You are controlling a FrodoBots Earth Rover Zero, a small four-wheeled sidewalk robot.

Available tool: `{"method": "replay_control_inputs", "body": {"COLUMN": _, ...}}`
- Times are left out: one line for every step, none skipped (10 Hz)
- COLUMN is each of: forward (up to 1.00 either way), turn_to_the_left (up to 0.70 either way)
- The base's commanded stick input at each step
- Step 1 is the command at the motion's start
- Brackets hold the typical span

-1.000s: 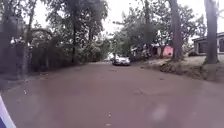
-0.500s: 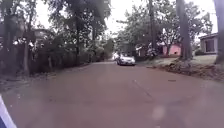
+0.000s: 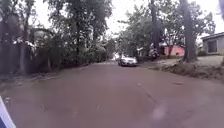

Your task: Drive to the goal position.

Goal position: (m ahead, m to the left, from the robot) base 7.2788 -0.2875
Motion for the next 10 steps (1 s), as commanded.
{"method": "replay_control_inputs", "body": {"forward": 0.70, "turn_to_the_left": 0.00}}
{"method": "replay_control_inputs", "body": {"forward": 0.70, "turn_to_the_left": 0.00}}
{"method": "replay_control_inputs", "body": {"forward": 0.70, "turn_to_the_left": 0.00}}
{"method": "replay_control_inputs", "body": {"forward": 0.70, "turn_to_the_left": 0.00}}
{"method": "replay_control_inputs", "body": {"forward": 0.70, "turn_to_the_left": 0.00}}
{"method": "replay_control_inputs", "body": {"forward": 0.70, "turn_to_the_left": 0.00}}
{"method": "replay_control_inputs", "body": {"forward": 0.70, "turn_to_the_left": 0.00}}
{"method": "replay_control_inputs", "body": {"forward": 0.70, "turn_to_the_left": 0.00}}
{"method": "replay_control_inputs", "body": {"forward": 0.70, "turn_to_the_left": 0.00}}
{"method": "replay_control_inputs", "body": {"forward": 0.70, "turn_to_the_left": 0.00}}
